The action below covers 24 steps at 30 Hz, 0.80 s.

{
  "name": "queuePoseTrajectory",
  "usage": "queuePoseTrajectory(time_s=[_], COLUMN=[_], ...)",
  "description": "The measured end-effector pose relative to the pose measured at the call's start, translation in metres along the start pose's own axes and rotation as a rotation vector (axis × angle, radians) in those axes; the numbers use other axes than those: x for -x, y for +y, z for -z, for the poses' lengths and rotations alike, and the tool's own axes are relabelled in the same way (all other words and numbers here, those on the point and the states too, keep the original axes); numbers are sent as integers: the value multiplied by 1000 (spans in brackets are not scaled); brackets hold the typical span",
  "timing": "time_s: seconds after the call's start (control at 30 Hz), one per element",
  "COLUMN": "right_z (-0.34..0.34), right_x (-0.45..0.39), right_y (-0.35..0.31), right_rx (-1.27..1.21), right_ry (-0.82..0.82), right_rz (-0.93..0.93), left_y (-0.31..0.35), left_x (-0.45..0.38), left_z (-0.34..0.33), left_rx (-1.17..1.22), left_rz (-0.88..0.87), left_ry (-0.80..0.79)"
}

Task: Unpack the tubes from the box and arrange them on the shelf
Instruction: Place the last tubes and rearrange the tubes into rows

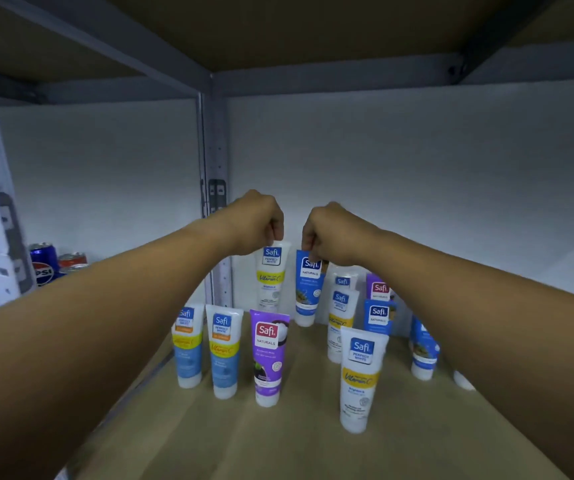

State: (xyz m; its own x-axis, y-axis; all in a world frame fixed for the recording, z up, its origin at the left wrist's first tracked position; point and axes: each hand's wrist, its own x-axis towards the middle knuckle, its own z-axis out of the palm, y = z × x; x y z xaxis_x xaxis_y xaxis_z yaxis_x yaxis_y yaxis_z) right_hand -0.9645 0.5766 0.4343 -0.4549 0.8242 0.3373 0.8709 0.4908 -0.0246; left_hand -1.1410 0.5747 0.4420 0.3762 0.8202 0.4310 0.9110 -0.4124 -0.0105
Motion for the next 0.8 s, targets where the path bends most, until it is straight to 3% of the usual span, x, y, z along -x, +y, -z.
queuePoseTrajectory(time_s=[0.23,0.4,0.8], right_z=[87,115,62], right_x=[49,98,228], right_y=[-12,-22,-16], right_rx=[18,-12,-110], right_ry=[114,112,-83], right_rz=[8,-14,-89], left_y=[40,75,149], left_x=[22,55,127], left_z=[86,117,40], left_rx=[23,78,231], left_rz=[-12,-15,-126], left_ry=[123,82,-119])
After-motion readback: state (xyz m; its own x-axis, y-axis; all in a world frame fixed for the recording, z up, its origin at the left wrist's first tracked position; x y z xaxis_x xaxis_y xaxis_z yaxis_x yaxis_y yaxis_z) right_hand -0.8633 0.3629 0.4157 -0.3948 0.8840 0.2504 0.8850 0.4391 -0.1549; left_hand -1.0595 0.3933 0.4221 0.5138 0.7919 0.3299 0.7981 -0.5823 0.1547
